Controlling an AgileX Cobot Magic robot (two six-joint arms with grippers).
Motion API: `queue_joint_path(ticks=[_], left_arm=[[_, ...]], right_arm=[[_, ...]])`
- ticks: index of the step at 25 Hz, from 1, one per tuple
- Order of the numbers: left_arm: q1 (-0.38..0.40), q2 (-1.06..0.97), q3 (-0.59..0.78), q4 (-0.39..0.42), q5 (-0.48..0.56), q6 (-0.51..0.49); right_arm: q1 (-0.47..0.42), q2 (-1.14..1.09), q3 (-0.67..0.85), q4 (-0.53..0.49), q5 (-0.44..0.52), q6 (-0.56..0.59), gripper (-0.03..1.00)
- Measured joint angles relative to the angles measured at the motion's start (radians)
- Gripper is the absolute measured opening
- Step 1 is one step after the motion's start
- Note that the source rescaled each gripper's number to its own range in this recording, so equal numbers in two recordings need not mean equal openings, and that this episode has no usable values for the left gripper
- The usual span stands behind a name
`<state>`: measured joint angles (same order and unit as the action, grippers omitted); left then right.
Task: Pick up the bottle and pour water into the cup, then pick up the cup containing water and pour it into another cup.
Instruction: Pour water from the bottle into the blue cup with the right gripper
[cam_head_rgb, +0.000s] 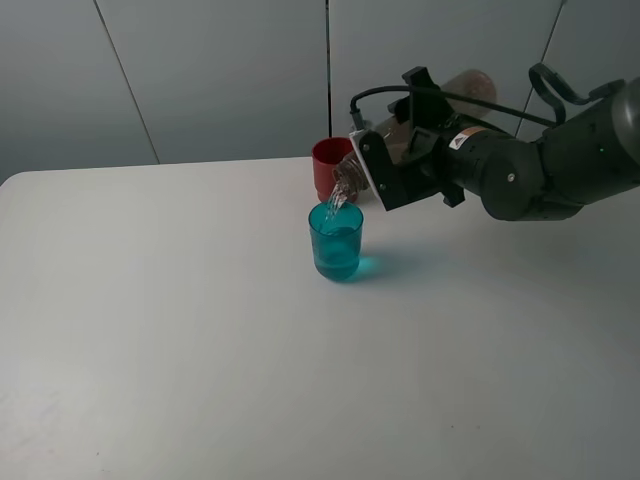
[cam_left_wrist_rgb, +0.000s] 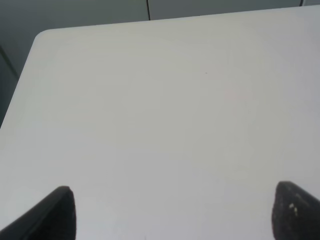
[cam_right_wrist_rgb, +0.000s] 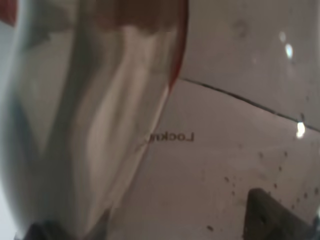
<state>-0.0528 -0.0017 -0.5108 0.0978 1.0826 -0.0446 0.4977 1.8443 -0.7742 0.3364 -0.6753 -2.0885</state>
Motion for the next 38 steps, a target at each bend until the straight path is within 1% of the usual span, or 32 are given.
queue_joint_path(ticks=[10, 16, 22, 38], left_arm=[[0.000, 0.000, 0.000, 0.000, 0.000, 0.000], [0.000, 0.000, 0.000, 0.000, 0.000, 0.000], [0.000, 0.000, 0.000, 0.000, 0.000, 0.000], [0.000, 0.000, 0.000, 0.000, 0.000, -0.002]], right_arm=[[0.000, 0.000, 0.000, -0.026, -0.007, 0.000, 0.03], [0.000, 0.008, 0.000, -0.064, -0.017, -0.002, 0.03], [0.000, 0.014, 0.000, -0.064, -0.035, -0.002, 0.03], [0.000, 0.014, 0.000, -0.072, -0.035, -0.002, 0.03]])
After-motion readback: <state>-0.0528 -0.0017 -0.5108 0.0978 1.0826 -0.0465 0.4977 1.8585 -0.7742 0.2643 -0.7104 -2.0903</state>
